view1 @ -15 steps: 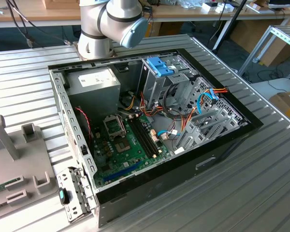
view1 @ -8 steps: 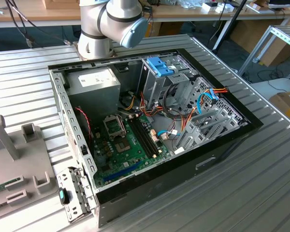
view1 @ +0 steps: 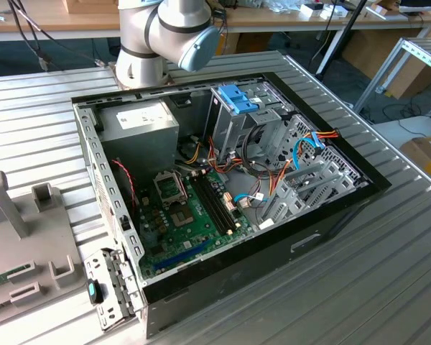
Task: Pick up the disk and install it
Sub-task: 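Pick up the disk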
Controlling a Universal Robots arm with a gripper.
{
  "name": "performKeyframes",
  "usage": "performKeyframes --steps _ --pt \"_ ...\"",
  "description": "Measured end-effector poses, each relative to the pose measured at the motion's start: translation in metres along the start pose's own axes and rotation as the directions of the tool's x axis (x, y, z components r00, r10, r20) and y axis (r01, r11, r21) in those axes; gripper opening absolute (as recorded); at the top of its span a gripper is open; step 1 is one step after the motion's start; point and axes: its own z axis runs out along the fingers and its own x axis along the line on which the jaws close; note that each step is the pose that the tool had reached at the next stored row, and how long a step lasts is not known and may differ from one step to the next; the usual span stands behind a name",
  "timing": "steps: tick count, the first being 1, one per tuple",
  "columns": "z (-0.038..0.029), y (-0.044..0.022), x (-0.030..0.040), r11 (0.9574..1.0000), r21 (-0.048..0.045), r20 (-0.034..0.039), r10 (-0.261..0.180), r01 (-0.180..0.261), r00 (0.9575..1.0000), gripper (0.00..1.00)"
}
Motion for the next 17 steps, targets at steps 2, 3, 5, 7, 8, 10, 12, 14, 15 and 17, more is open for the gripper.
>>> performKeyframes --steps 2,3,5,7,8,10,12,14,15,17 --pt "0.0 0.0 0.0 1.0 0.0001 0.0001 0.0 0.0 1.0 0.29" --pt "0.0 0.0 0.0 1.0 0.0 0.0 0.0 0.0 1.0 0.29" --pt "0.0 0.0 0.0 1.0 0.0 0.0 -0.001 0.001 1.0 0.42" --pt "0.0 0.0 0.0 1.0 0.0 0.0 -0.001 0.001 1.0 0.54" --pt "0.0 0.0 -0.0001 1.0 0.0001 0.0 -0.001 0.001 1.0 0.6" --pt "0.0003 -0.0001 -0.0001 1.0 0.0001 0.0001 -0.001 0.001 1.0 0.6" --pt "0.0074 -0.0001 -0.0001 1.0 -0.0001 0.0024 -0.001 0.001 1.0 0.6" --pt "0.0124 -0.0001 0.0 1.0 0.0 0.0027 -0.001 0.001 1.0 0.6" --pt "0.0145 -0.0002 -0.0001 1.0 0.0001 0.0028 -0.001 0.001 1.0 0.6" --pt "0.0199 -0.0003 0.0 1.0 0.0 0.0029 -0.001 0.001 1.0 0.6"
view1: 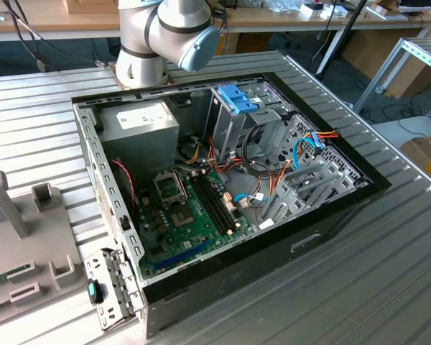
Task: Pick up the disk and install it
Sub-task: 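Pick up the disk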
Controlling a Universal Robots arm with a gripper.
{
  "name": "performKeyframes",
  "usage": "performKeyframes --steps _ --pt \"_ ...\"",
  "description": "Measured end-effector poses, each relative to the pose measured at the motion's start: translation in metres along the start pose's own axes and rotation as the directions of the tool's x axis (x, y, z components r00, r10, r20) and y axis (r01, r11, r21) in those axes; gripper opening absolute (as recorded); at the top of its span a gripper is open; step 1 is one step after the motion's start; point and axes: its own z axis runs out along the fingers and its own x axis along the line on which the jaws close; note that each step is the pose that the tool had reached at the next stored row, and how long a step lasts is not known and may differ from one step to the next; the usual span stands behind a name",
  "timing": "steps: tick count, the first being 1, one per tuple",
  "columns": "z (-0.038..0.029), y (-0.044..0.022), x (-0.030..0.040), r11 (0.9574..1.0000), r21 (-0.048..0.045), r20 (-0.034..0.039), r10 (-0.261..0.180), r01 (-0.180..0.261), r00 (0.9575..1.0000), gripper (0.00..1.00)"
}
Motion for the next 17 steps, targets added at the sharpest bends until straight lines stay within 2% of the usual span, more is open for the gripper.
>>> performKeyframes --steps 2,8,11,14,17 --pt "0.0045 -0.0001 0.0 1.0 0.0001 0.0 0.0 0.0 1.0 0.6" --pt "0.0081 -0.0003 -0.0046 1.0 0.0002 0.0005 0.0 0.0 1.0 0.6" --pt "0.0138 -0.0007 -0.0058 1.0 0.0001 0.0006 0.0 0.0 1.0 0.6" --pt "0.0243 -0.0021 -0.0061 1.0 0.0001 0.0007 0.0 0.0 1.0 0.6" --pt "0.0279 -0.0026 -0.0061 1.0 0.0 0.0006 0.0 0.0 1.0 0.6"
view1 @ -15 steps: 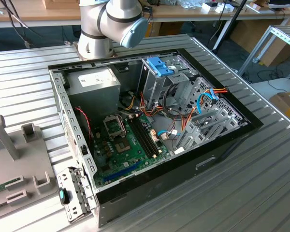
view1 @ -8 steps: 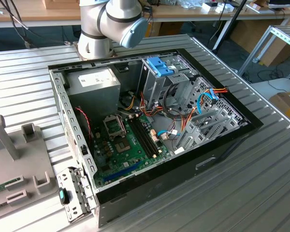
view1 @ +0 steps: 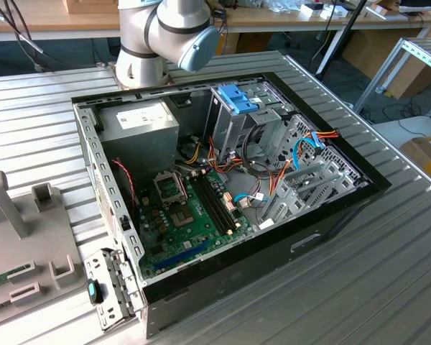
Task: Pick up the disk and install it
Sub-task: 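Pick up the disk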
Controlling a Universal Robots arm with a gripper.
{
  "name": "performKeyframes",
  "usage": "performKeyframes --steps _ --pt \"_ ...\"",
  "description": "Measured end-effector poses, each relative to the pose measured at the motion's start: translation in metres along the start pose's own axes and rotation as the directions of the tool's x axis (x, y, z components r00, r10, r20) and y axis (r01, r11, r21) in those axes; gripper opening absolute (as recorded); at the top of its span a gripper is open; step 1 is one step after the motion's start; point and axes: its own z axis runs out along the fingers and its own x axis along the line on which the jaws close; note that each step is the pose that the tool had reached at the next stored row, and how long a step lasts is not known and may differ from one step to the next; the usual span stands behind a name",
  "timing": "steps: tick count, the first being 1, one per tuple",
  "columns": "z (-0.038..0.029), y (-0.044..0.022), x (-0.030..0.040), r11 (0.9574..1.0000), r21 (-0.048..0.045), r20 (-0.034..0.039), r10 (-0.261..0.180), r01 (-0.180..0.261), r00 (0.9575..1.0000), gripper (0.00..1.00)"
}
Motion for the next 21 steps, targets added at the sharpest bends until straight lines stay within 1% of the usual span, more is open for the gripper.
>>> performKeyframes --steps 3,5,7,8,10,13,21 --pt "0.0052 -0.0001 0.0001 1.0 0.0001 0.0 0.0 0.0 1.0 0.6" --pt "0.0065 -0.0001 0.0001 1.0 -0.0001 -0.0001 0.0 0.0 1.0 0.6" --pt "0.0094 0.0008 0.0001 1.0 -0.0001 -0.0001 0.0 0.0 1.0 0.6" --pt "0.0119 0.0015 0.0001 1.0 0.0002 0.0 0.0 0.0 1.0 0.6" --pt "0.0127 0.0016 0.0001 1.0 -0.0003 -0.0001 0.0 0.0 1.0 0.6" --pt "0.0162 0.0015 0.0001 1.0 0.0002 0.0001 0.0 0.0 1.0 0.6" --pt "0.018 0.002 0.0001 1.0 0.0018 0.0 0.0 0.0 1.0 0.6"
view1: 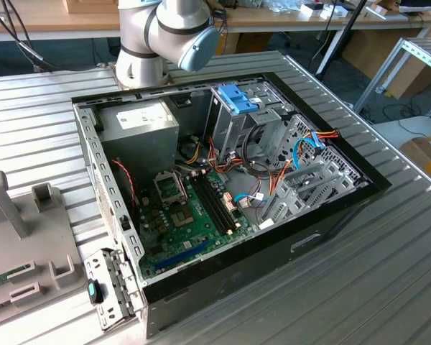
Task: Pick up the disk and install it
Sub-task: 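Pick up the disk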
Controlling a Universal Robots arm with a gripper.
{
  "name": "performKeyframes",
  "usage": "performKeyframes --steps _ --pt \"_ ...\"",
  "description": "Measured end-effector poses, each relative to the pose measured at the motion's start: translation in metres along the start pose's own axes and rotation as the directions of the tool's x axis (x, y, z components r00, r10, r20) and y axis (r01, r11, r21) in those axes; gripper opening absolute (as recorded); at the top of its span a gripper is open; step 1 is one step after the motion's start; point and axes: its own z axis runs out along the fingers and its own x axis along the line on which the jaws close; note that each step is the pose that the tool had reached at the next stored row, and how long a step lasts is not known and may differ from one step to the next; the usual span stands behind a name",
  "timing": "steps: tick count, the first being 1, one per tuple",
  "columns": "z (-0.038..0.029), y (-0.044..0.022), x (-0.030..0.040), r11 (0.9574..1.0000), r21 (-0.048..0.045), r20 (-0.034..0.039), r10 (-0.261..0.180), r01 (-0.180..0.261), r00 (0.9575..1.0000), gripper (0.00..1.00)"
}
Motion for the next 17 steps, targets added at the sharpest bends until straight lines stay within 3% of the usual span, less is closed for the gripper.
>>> performKeyframes --steps 5,7,12,13,14,17 --pt "0.0002 0.0 0.0 1.0 0.0 0.0 0.0 0.0 1.0 0.6" --pt "0.0002 0.0 0.0 1.0 0.0 0.0 0.0 0.0 1.0 0.51" --pt "0.0004 0.0 0.0 1.0 0.0 0.0 0.0 0.0 1.0 0.51" --pt "0.0004 0.0 0.0 1.0 0.0001 0.0 0.0 0.0 1.0 0.5" --pt "0.0004 0.0 0.0 1.0 0.0 0.0 0.0 0.0 1.0 0.43" --pt "0.0005 0.0 0.0 1.0 0.0 0.0 0.0 0.0 1.0 0.43"
